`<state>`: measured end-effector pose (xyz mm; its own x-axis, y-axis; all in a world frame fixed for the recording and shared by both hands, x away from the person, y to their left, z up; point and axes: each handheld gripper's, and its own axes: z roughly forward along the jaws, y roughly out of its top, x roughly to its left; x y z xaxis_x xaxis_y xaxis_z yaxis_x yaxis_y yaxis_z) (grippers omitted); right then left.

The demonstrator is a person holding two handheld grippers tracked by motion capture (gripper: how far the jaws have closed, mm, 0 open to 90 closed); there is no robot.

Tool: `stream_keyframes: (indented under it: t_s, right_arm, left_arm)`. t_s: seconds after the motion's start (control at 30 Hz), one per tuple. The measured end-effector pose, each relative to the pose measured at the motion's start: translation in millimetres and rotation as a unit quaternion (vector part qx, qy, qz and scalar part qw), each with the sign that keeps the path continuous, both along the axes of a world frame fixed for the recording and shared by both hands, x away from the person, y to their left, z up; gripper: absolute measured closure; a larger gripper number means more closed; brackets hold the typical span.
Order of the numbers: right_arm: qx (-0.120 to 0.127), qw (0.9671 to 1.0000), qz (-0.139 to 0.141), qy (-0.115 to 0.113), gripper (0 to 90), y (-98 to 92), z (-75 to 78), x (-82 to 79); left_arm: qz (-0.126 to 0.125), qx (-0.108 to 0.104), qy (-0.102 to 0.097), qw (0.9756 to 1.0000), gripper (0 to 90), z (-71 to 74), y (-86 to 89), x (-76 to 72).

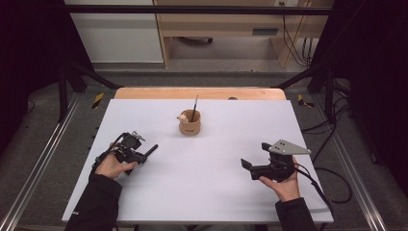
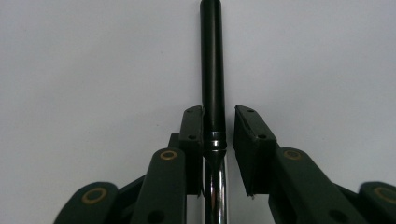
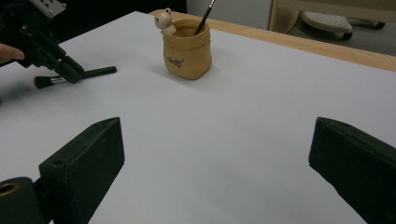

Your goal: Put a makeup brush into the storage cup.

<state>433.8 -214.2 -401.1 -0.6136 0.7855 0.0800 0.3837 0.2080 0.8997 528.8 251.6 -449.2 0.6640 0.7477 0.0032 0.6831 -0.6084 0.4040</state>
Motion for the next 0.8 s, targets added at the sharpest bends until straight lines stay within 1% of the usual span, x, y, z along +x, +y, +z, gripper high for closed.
stream_keyframes:
  t_s: [0.13, 0.23, 0.3, 0.4, 0.7, 0.8]
  right_arm:
    - [-0.001, 1.0000, 0.000, 0.000, 4.0, 0.2, -0.2, 0.2]
    - [0.000, 1.0000, 0.000, 0.002, 4.0, 0.6, -0.4, 0.3]
    - [0.000, 1.0000, 0.000, 0.002, 4.0, 0.9, -0.5, 0.3]
    - [0.000, 1.0000, 0.000, 0.002, 4.0, 0.8, -0.4, 0.2]
    - [0.000, 1.0000, 0.001, 0.001, 4.0, 0.7, -0.3, 0.2]
    - [-0.001, 1.0000, 0.000, 0.002, 4.0, 0.9, -0.5, 0.2]
  left_arm:
    - [0.001, 0.001, 0.001, 1.0000, 74.3, 0.1, -0.2, -0.1]
    - [0.001, 0.000, 0.004, 1.0000, 77.6, 0.3, 0.3, 0.1]
    - [0.003, -0.001, 0.006, 1.0000, 77.9, 0.4, 0.4, 0.5]
    - [0.001, 0.002, 0.007, 1.0000, 78.3, 0.7, -0.4, 0.5]
    - [-0.002, 0.008, 0.002, 1.0000, 78.8, 1.2, -1.8, 0.0]
    - [-0.003, 0.011, -0.002, 0.9999, 78.9, 1.5, -2.5, -0.5]
